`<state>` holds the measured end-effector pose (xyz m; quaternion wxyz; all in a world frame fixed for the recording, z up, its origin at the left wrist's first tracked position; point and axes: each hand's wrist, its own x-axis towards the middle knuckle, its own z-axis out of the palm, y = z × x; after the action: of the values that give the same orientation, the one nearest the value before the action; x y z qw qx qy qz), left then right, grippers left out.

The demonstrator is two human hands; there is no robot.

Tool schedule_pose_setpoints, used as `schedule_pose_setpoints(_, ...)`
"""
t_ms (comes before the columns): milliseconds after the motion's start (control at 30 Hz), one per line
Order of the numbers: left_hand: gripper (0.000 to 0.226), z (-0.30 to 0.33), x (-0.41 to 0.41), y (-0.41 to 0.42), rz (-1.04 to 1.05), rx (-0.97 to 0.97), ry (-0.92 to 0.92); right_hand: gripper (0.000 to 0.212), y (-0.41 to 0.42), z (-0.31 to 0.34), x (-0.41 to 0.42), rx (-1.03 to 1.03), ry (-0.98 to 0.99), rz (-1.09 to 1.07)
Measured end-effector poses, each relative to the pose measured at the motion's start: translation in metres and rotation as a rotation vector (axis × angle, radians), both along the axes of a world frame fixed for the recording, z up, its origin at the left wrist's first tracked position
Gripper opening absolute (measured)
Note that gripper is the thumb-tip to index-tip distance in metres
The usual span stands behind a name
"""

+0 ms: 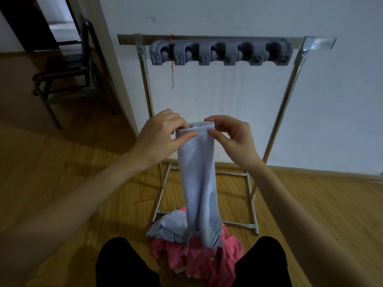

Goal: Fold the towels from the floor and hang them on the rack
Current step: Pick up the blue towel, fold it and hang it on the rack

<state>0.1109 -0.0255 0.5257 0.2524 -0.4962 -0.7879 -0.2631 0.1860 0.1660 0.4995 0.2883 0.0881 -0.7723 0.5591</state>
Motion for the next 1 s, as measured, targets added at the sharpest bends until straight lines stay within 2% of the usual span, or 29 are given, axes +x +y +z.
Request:
schedule_pose_setpoints(100,0.029,0.009,-0.006,-0.005,-0.025,0.142,-0.023,0.019,0.000,0.016,-0.010,-0.077,0.042,0.037)
schedule_pose_setpoints(200,0.030,0.014,-0.008,-0.003,-0.023,0.276,-0.103,0.020,-0.001,0.030,-0.015,-0.141,0.055,0.081)
schedule_pose_setpoints(333,0.045,0.016,-0.013,0.003,-0.030,0.350,-0.407,0.021,-0.002,0.039,-0.020,-0.189,0.057,0.088)
schedule_pose_setpoints(433,0.028,0.022,-0.015,0.008,-0.061,0.373,-0.570,0.020,0.000,0.043,-0.021,-0.228,0.047,0.065)
schedule_pose_setpoints(567,0.013,0.034,-0.015,0.017,-0.094,0.534,-0.614,0.018,0.004,0.047,-0.022,-0.100,0.046,0.000)
schedule_pose_setpoints(667,0.015,0.035,-0.017,0.024,-0.075,0.525,-0.571,0.019,0.012,0.050,-0.021,-0.011,0.022,0.011)
schedule_pose_setpoints(833,0.016,0.033,-0.017,0.023,-0.102,0.483,-0.577,0.017,0.018,0.050,-0.022,-0.026,-0.057,0.079)
schedule_pose_setpoints(1000,0.022,0.012,-0.013,0.005,-0.091,0.486,-0.776,0.008,0.005,0.042,-0.028,-0.070,-0.085,0.137)
